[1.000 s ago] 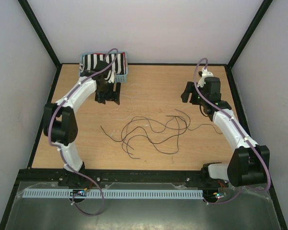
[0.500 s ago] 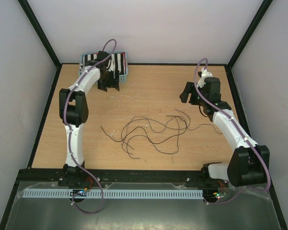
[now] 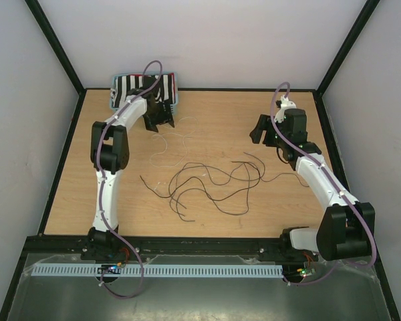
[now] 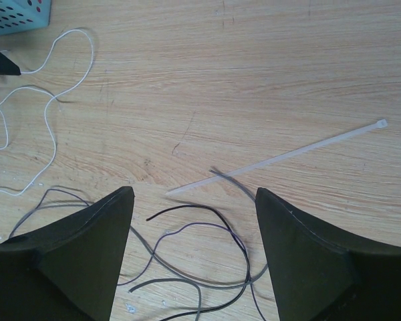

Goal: Zip-tie the wires
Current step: Pick up the cable at the center of the board.

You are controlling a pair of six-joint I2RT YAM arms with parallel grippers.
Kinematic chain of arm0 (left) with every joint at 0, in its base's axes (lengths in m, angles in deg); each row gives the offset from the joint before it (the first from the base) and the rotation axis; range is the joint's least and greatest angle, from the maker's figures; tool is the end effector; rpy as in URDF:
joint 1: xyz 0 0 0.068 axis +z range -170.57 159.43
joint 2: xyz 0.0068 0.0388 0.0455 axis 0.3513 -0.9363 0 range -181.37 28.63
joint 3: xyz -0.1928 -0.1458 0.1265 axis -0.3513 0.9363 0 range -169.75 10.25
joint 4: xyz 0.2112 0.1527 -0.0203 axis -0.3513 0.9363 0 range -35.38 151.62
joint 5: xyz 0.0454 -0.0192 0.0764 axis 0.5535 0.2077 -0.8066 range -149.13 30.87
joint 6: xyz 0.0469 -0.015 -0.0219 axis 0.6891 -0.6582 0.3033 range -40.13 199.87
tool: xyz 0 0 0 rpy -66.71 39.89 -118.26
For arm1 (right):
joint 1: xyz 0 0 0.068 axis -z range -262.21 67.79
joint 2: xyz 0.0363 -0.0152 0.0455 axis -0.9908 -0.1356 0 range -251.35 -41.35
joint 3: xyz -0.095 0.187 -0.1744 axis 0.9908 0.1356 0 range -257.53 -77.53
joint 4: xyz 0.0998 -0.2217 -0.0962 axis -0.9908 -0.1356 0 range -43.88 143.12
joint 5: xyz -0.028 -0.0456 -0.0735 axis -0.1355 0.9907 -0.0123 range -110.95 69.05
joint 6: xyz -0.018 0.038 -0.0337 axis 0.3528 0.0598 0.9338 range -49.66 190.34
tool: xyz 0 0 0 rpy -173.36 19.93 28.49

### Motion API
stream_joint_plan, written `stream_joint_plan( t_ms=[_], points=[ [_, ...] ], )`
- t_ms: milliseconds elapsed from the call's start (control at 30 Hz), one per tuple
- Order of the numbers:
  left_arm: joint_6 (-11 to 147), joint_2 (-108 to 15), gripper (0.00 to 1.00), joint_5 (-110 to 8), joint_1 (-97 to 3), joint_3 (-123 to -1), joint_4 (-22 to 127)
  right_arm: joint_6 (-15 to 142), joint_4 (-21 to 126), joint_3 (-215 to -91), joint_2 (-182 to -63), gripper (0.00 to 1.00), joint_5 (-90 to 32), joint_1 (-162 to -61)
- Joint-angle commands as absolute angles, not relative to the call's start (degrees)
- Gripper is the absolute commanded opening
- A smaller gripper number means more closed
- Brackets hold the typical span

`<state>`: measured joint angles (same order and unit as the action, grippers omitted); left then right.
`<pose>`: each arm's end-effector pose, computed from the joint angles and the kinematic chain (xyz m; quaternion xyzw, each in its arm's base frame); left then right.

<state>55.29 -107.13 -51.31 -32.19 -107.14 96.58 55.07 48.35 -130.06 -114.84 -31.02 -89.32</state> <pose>0.5030 -0.1084 0.1825 -0.0915 0.9602 -0.1420 0.2223 0.2904 0.0426 0.2876 0.0134 0.8447 0.1758 0.5054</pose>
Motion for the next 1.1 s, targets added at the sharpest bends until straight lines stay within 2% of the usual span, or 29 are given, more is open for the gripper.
stream_joint_plan(
  t_ms=[0,667,1000,1067],
  points=[
    [49.0,-108.9,0.73,-54.9,-32.9,-108.9,95.3,54.9,50.2,-129.6,-114.4,0.84,-31.0,-89.3],
    [44.2,-112.1,0.49,-62.8,-33.8,-108.8,93.5,55.8,50.9,-128.9,-114.5,0.84,-31.1,-89.3],
    [47.4,-110.8,0.02,-63.5,-34.8,-107.2,92.9,53.3,53.1,-128.4,-114.3,0.83,-36.4,-89.4],
    [48.0,-108.5,0.00,-64.4,-35.4,-105.7,92.5,52.5,53.8,-128.0,-114.5,0.82,-37.7,-89.4]
  ],
)
